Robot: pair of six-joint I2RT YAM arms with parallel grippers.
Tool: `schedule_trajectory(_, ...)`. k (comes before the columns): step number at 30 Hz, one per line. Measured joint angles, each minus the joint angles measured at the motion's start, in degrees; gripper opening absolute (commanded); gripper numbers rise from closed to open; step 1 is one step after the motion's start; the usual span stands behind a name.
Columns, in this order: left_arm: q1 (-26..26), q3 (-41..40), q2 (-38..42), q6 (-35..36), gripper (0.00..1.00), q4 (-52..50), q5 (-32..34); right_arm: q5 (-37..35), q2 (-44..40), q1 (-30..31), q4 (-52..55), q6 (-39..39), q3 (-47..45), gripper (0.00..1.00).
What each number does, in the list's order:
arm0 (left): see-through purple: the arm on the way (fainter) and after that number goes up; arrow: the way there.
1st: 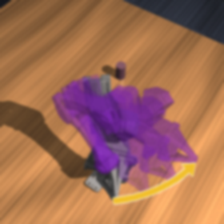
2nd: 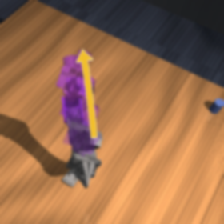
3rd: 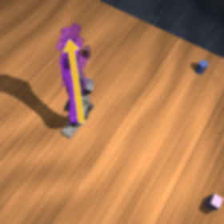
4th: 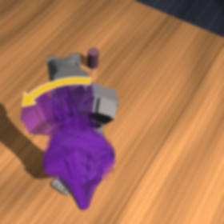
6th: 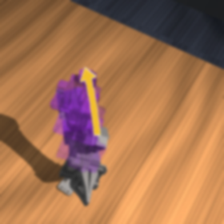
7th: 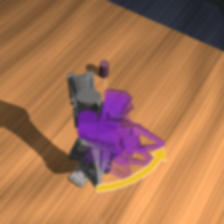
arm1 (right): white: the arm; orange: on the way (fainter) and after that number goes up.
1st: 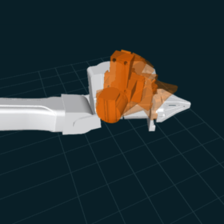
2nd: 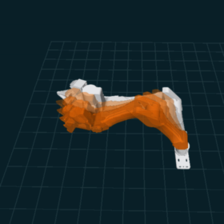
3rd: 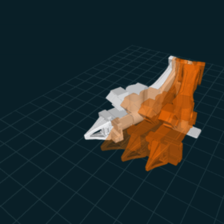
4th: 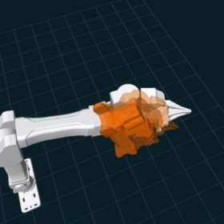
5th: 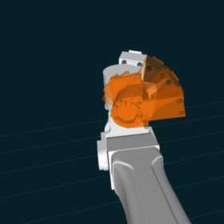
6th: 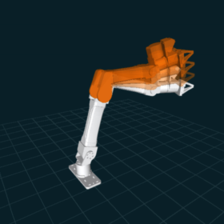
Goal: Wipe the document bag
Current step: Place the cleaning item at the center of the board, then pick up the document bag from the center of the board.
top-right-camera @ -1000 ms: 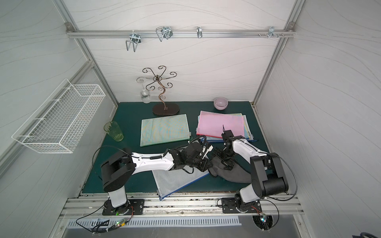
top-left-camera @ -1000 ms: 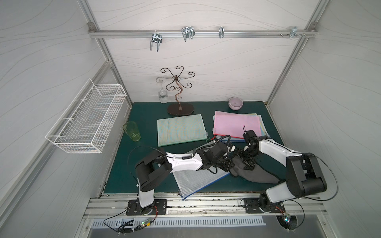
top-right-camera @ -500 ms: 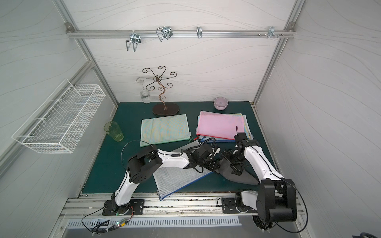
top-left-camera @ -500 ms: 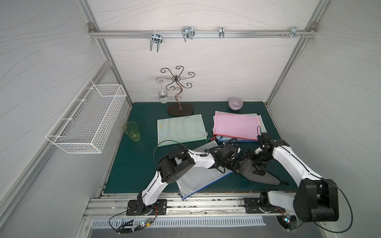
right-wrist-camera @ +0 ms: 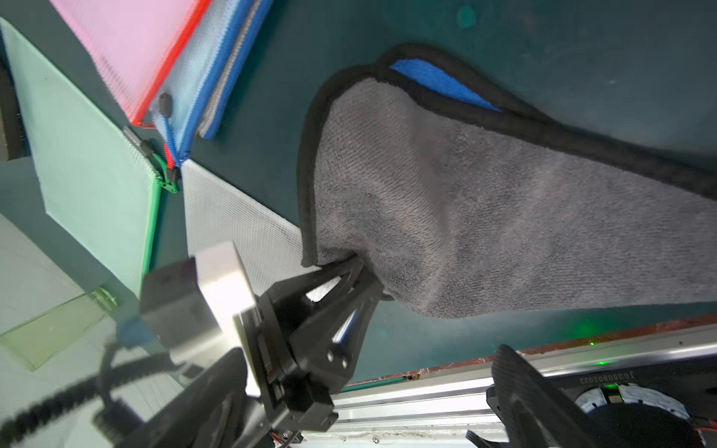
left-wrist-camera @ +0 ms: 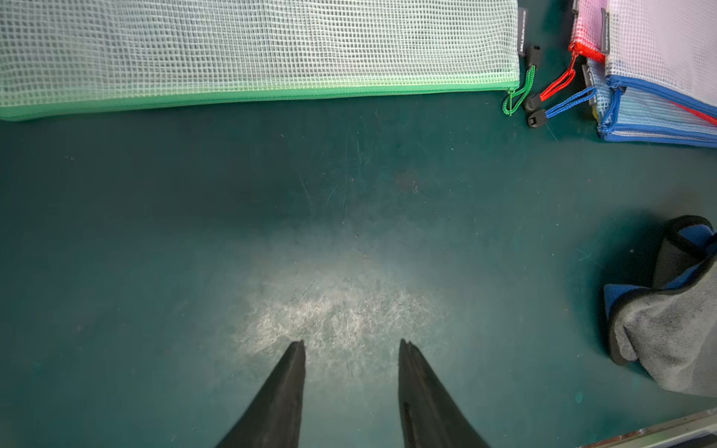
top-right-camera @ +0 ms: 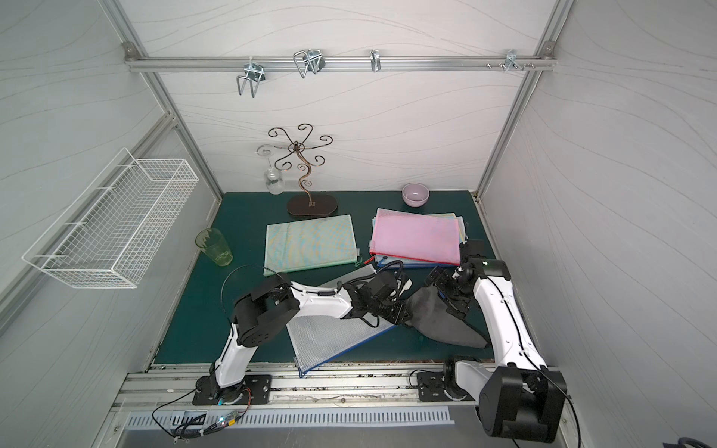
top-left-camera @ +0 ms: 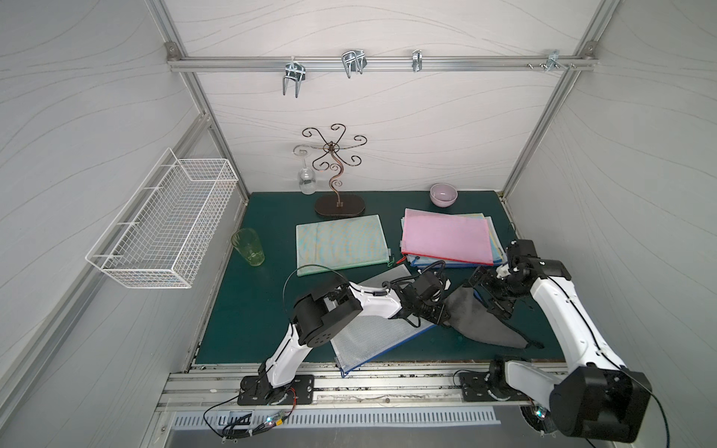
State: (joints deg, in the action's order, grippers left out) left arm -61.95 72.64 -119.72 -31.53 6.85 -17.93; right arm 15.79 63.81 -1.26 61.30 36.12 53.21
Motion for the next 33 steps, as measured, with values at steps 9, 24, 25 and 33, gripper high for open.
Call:
schedule_trajectory(9,0.2,-1.4,12.8,3.3,0.43,-3.5,2.2,2.3,3.4,7.6,-5.7,-2.1,1.0,0.75)
schedule_trajectory(24,9.2,-22.6,23.1,-6.3,0.41,-16.7,9.4,5.1,33.2,22.6,-19.2,-12.1,10.6,0.70)
schedule_trajectory(25,9.2,-22.7,23.1,-6.6,0.41,-17.4,10.1,5.4,34.1,22.8,-19.8,-12.9,11.0,0.70)
schedule_trajectory(33,9.6,-24.0,24.2,-10.3,0.41,-18.0,13.6,2.6,41.6,28.8,-22.0,-18.4,14.3,0.71)
